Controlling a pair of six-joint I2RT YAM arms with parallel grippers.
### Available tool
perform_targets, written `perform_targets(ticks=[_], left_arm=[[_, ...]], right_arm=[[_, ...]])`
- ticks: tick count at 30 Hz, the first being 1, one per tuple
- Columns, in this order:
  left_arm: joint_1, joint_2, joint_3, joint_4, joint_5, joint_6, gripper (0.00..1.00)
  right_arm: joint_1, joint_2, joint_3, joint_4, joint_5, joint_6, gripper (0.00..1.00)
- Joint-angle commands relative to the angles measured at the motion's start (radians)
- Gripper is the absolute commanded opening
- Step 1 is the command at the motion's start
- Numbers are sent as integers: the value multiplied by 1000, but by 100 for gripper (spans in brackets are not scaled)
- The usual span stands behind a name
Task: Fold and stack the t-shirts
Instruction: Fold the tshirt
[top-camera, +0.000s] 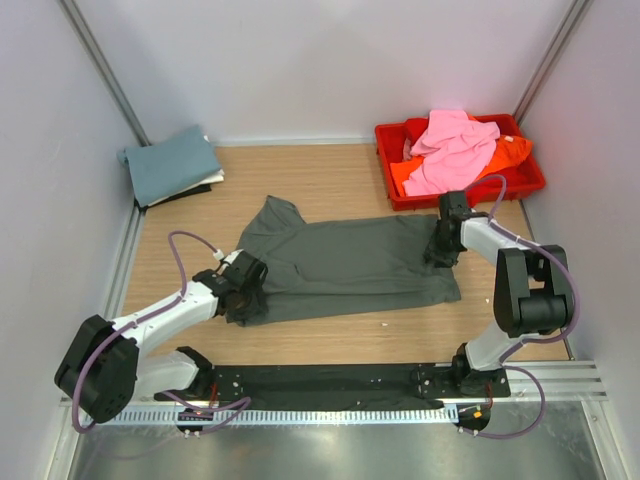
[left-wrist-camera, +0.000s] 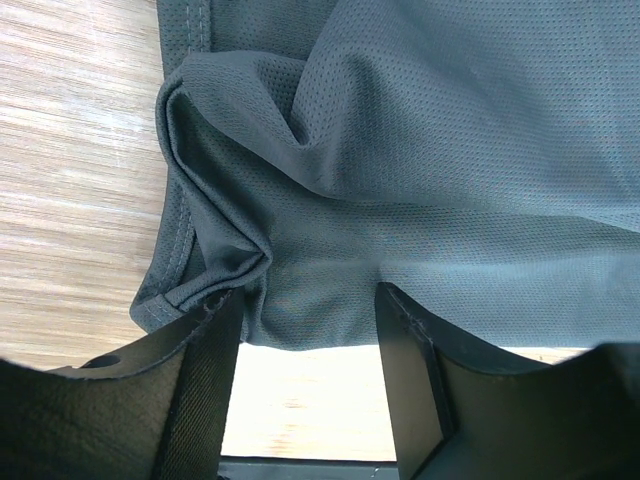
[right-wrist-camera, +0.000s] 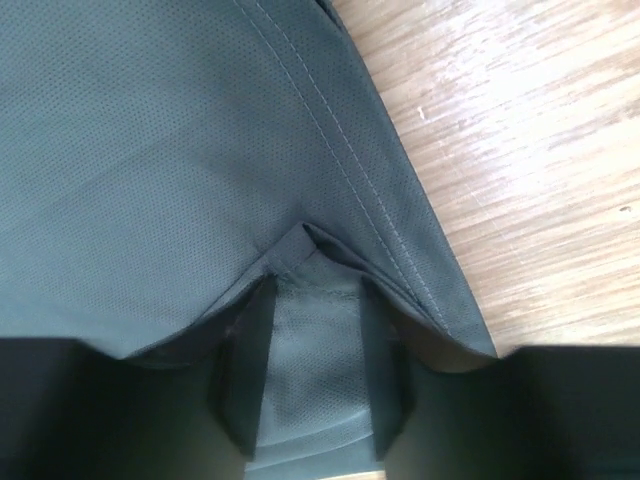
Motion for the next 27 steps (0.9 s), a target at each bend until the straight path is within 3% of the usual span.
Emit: perform_targets(ticks=[1,3,4,7,23,27], left_arm=[[-3,1,-25,39,-10,-14,56],[-3,0,-27,41,-10,-14,55],[-3,1,-27,43,-11,-12,54],[-3,6,-27,44,-13,-14,52],[-3,8,-28,44,-16,-14,50],[-3,9,-27,44,-16,-14,50]], right_arm=[[7,17,48,27,18,0,33],[7,16,53,24,23,0,23],[7,13,56,20,27,3,12],[6,0,73,4,41,-2,6],[5,-70,101,-89,118,-19,10],[-4,-67,97,-89,110,-23,15]])
